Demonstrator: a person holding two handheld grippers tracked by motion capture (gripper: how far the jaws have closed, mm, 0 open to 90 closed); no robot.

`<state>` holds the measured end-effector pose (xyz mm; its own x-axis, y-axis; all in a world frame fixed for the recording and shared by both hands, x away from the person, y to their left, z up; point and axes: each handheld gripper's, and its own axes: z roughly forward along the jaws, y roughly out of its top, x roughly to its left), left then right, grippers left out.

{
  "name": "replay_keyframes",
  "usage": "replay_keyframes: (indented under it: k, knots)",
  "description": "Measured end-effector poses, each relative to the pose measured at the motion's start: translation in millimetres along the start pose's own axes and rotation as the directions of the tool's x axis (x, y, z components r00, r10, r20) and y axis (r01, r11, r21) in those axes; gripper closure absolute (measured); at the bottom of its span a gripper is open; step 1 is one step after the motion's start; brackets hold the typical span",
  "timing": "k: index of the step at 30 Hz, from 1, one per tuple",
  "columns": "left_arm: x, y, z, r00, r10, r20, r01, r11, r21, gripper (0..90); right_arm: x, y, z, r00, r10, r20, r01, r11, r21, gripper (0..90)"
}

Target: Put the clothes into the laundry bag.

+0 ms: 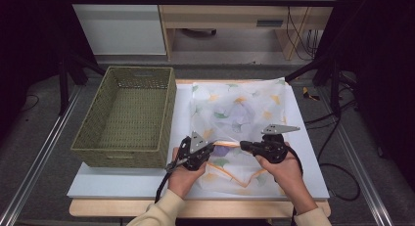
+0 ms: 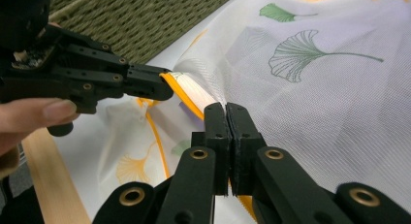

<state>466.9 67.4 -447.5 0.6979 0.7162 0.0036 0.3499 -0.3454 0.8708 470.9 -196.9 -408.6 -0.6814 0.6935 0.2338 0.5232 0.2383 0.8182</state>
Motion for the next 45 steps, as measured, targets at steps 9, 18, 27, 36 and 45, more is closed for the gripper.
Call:
replay_keyframes:
  k: [9, 18, 27, 36, 45]
  knots:
    - [-7.7, -5.6, -12.4, 0.9998, 0.008, 0.02, -0.008, 1.0, 0.002, 88.9, 9.6, -12.7, -4.4, 0.9995, -0.028, -0.014, 0.028, 1.0, 0.003, 88.8]
    - [-18.8, -9.9, -16.5, 0.9991, 0.025, 0.035, -0.026, 0.9995, 0.016, 88.8, 8.5, -23.9, -9.5, 0.9996, -0.019, -0.02, 0.019, 1.0, -0.004, 88.8]
    - [-24.5, -10.8, -25.4, 0.9984, 0.017, 0.054, -0.016, 0.9999, -0.005, 88.9, 15.7, -26.9, -18.9, 0.9991, -0.03, -0.03, 0.029, 0.999, -0.031, 88.8]
    - [-31.6, -14.9, -28.9, 0.9963, 0.016, 0.084, -0.016, 0.9999, 0.004, 88.9, 21.8, -35.5, -26.2, 0.9988, -0.039, -0.029, 0.038, 0.999, -0.021, 88.8]
    - [-40.3, -27.0, -22.0, 0.9912, 0.054, 0.121, -0.061, 0.9966, 0.056, 88.4, 24.7, -52.2, -29.3, 0.9987, -0.05, -0.009, 0.05, 0.998, 0.036, 88.6]
